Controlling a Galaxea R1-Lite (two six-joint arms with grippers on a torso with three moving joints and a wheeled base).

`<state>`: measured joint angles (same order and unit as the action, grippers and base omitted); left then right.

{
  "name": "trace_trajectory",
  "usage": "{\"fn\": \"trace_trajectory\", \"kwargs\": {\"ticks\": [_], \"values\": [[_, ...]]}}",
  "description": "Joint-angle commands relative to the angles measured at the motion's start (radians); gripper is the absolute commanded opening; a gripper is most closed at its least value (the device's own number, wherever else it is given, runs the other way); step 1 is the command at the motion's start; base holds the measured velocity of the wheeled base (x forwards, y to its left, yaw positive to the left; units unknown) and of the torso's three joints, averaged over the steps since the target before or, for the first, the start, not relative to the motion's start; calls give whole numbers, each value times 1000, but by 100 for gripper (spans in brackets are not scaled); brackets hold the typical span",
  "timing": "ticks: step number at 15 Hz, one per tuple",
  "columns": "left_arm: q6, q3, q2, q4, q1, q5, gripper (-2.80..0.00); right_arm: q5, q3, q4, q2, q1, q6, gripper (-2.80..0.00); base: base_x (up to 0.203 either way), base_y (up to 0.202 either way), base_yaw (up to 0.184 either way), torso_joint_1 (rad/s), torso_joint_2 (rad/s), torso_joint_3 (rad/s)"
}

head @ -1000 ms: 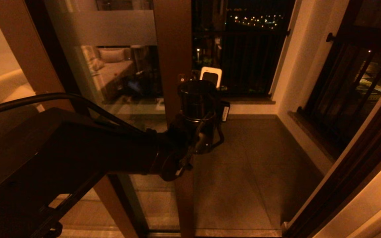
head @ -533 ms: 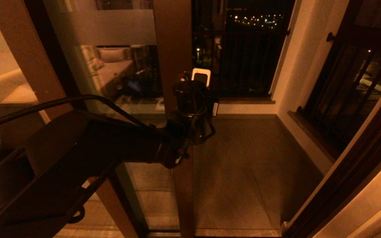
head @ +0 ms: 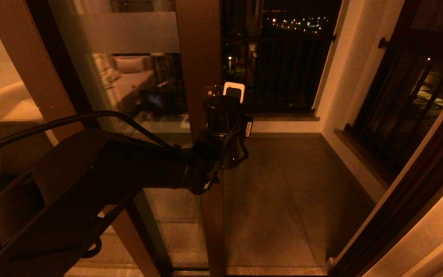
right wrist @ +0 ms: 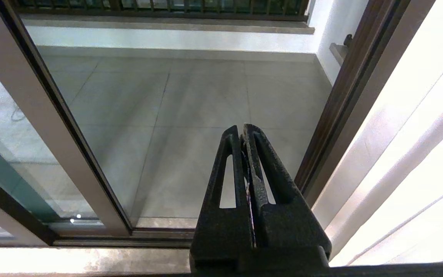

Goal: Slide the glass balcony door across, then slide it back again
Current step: Open the slid door

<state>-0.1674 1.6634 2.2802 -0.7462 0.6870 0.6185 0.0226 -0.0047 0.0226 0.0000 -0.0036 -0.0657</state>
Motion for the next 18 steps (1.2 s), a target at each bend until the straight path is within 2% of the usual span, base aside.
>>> {"fn": "trace_trajectory", "kwargs": {"ticks": [1, 5, 12, 18], "values": [[-1, -7, -16, -6, -1, 9, -280, 0, 0, 0, 2, 1, 0, -280, 0, 0, 0, 0, 0, 0], [0, -59, -15, -7, -3, 17, -280, 0, 0, 0, 2, 1, 0, -280, 0, 0, 0, 0, 0, 0], [0, -72, -37, 16, -9, 18, -280, 0, 0, 0, 2, 0, 0, -280, 0, 0, 0, 0, 0, 0], [2, -116, -38, 13, -47, 21, -280, 0, 0, 0, 2, -1, 0, -280, 0, 0, 0, 0, 0, 0]]}}
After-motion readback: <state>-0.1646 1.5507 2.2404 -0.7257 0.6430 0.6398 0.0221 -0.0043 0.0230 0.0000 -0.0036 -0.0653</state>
